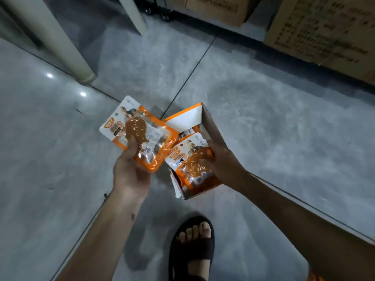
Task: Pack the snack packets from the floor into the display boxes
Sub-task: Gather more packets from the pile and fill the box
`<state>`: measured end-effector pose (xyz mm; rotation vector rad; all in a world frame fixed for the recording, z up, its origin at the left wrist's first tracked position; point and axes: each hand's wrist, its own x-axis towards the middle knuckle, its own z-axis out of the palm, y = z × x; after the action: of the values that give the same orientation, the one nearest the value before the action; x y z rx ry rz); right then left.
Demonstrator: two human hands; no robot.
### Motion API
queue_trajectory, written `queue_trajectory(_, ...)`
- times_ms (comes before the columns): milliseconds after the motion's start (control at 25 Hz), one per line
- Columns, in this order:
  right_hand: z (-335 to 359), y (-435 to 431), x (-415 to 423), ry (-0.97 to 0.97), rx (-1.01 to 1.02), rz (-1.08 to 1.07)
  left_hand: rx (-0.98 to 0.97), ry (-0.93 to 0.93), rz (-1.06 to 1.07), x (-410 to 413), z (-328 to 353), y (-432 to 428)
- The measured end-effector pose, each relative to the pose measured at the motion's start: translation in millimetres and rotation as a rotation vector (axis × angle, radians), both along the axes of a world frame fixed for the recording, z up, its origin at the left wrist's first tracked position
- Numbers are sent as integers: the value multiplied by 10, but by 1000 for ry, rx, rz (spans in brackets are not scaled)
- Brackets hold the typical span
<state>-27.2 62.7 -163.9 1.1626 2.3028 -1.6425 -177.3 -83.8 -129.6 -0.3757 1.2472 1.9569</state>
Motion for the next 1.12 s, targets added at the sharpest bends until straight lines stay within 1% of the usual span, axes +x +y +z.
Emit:
queue_trajectory(80,-20,-85,14,0,113,-20,-34,0,-11,82,15,51)
queue_trajectory(160,-36,-157,26,-4,173,-43,-41,16,13,115,52,108)
queue_trajectory(280,-55,-223,32,-13,192,-91,-48,69,15,149,64,112)
queue_trajectory(400,14,-246,51,26,203,-101,-26,117,-37,219,68,93)
queue_trajectory(440,73,-244,59,66,237,-106,-22,138,-58,236,78,85)
queue_trajectory(520,209,-164,85,194,342,-183,-50,201,-87,279,149,99)
queue_trajectory(560,308,-95,94,268,330,-242,-68,238,-100,306,211,120)
queue_trajectory(600,450,-22,93,328,203,-282,-80,275,-123,339,268,145)
queue_trajectory(680,726,90,57,414,-228,-261,-79,333,-212,451,397,227)
queue_trajectory(720,823,133,19,417,-334,-219,-88,362,-260,511,455,274)
queue_trajectory(760,900,153,-22,393,-317,-183,-112,403,-300,544,473,310)
queue_trajectory(840,952,178,-47,349,-131,-197,-204,517,-336,560,410,367)
queue_trajectory(880,956,220,-13,323,-10,-245,-308,611,-349,530,305,378)
queue_trajectory(920,949,266,54,284,119,-294,-481,754,-402,477,179,374)
queue_trajectory(960,914,303,136,231,264,-319,-680,906,-505,427,36,351)
queue_trajectory(1000,877,324,223,176,407,-297,-811,1022,-587,395,-102,331)
queue_trajectory(1040,806,299,279,130,547,-231,-846,1084,-624,376,-230,322)
queue_trajectory(1080,735,225,294,116,681,-151,-810,1105,-624,375,-298,327)
queue_trajectory(1120,642,134,262,97,813,-74,-731,1094,-586,383,-339,343)
